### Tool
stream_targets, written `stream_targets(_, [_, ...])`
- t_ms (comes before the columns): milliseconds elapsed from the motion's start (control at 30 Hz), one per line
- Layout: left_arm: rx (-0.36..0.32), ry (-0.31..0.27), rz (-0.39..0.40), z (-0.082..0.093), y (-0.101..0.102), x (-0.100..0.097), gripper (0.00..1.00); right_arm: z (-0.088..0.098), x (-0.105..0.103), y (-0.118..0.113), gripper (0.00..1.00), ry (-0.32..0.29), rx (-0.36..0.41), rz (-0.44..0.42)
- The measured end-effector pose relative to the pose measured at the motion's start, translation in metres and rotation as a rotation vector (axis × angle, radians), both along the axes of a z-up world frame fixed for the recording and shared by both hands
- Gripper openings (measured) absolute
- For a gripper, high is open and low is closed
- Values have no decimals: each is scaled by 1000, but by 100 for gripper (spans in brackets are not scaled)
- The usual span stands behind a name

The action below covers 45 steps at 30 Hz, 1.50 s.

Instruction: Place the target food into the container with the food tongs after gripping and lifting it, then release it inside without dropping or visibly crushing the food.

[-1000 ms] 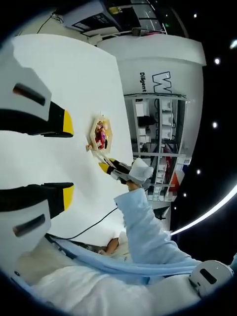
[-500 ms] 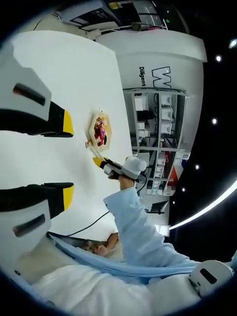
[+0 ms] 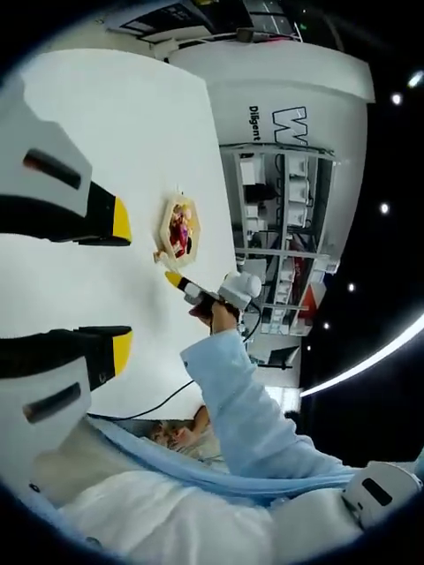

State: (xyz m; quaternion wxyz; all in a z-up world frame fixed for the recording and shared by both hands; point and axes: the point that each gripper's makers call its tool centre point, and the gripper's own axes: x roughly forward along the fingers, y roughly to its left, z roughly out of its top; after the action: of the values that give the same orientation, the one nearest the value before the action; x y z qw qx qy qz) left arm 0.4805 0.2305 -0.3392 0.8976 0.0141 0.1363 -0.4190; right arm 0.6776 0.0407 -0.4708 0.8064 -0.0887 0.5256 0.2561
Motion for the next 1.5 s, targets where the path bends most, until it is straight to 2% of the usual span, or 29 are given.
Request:
stream_targets(67, [-3,1,-10,0,1,1,34,-1,2,3,16,13,1,-37])
stream_targets(133, [-5,1,-24,-1,1,3,34,-1,7,3,16,0,-14,-58])
stream_targets(167, [-4,2,-29,-1,1,3,34,-4,5,4,16,30,-14,-84])
stream_targets(267, [-9,1,-35,-1,3,6,34,-11,10,6,16,41,-30,-87])
stream_targets(333, [-13,-2,-35,0,5,8,34,-14,7,5,16,44,-73,-62])
stream_targets(433, [-15,2,-37,-1,6,8,34,-14,8,3,14,28,-88,-35])
stream_targets(467, [-15,5,-39,-3,6,9,34,-15,8,4,13,22,-97,36])
stream_targets(500, [-12,8,-40,-4,5,9,34,-15,5,2,13,21,-136,48])
stream_targets(533, [-12,9,-41,-4,5,9,34,-14,8,3,12,-11,-157,78])
stream_targets(833, [-17,3,-36,-1,1,12,34,-12,2,8,10,-24,-118,159])
stream_targets(1067, [-14,2,-28,-1,-5,15,34,-7,-4,0,11,-36,-76,169])
stream_targets(1133, [-14,-4,-30,1,-9,17,33,-7,-8,-2,11,-12,-54,170])
stream_targets(1167, [-16,-5,-31,2,-11,18,33,-5,-5,-6,11,-39,-66,173])
stream_targets(1300, [-15,-7,-36,2,-18,19,33,-7,-8,-15,11,-21,-58,170])
stream_targets(1433, [-6,-6,-41,1,-22,19,33,-10,-14,-11,12,-6,-38,181])
stream_targets(1467, [-6,-7,-40,2,-22,19,33,-8,-10,-10,12,-40,-43,199])
stream_targets(1500, [-8,-7,-37,3,-22,19,33,-6,-12,-7,13,-40,-41,209])
